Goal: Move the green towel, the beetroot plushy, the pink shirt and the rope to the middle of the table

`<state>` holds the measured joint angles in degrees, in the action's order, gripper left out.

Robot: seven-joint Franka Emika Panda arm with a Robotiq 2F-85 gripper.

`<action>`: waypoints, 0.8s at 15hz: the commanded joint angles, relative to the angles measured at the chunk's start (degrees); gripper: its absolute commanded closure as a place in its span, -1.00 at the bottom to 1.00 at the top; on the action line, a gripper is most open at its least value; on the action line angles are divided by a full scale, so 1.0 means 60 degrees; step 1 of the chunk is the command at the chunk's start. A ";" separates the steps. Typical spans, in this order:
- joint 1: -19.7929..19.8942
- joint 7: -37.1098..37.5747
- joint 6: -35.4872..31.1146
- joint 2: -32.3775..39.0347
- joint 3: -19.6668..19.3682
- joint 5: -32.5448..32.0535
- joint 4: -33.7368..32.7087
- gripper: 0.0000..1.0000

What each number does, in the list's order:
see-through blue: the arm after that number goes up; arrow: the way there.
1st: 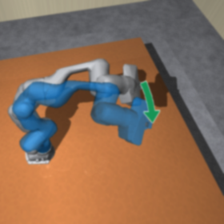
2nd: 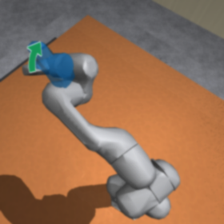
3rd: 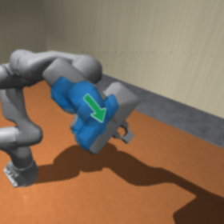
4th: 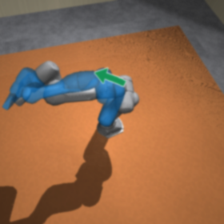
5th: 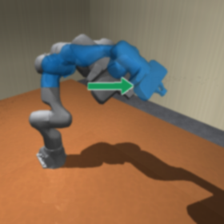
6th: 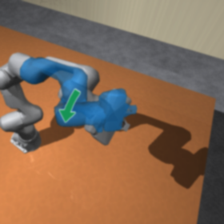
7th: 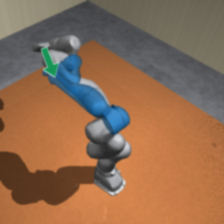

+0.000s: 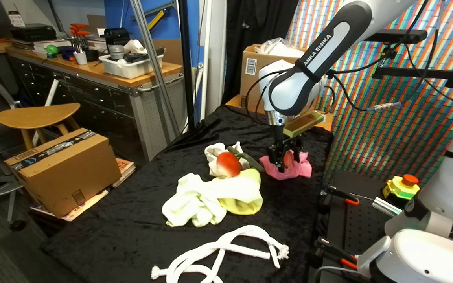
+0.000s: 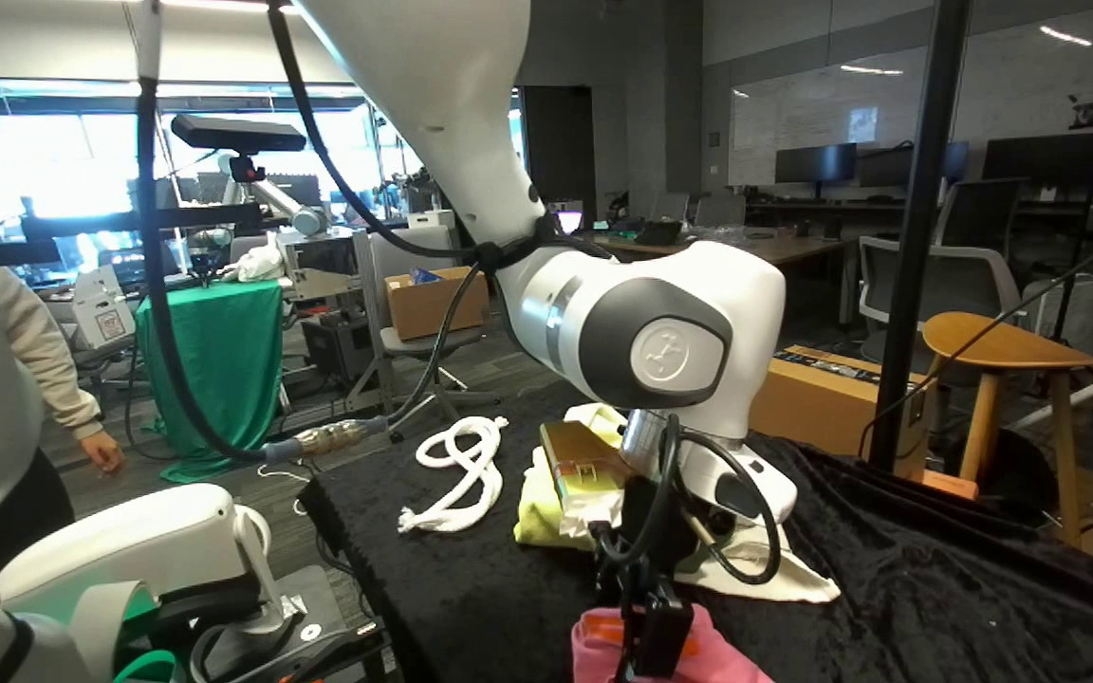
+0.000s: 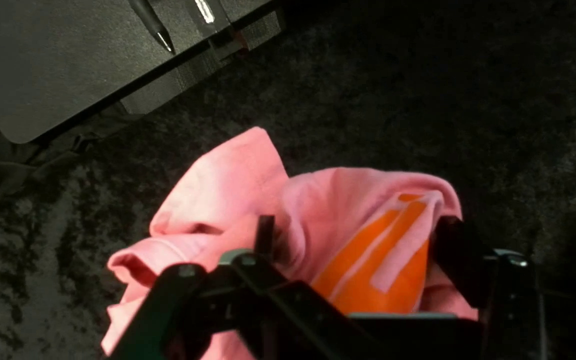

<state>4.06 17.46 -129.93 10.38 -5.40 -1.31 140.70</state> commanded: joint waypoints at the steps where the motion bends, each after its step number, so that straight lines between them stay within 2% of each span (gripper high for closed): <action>1: 0.0039 -0.0306 -0.0185 0.0250 -0.0035 0.0291 -0.0286 -0.05; 4: 0.0068 -0.0335 -0.0243 0.0309 -0.0072 0.0336 -0.0331 0.44; 7: 0.0104 -0.0362 -0.0243 0.0156 -0.0130 0.0328 -0.0289 0.82; 9: 0.0103 -0.0350 -0.0137 -0.0097 -0.0194 0.0185 -0.0276 0.94; 12: 0.0073 -0.0449 0.0119 -0.0693 -0.0259 -0.0064 -0.0236 0.86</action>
<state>4.30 16.49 -130.68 10.62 -6.46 -0.93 138.92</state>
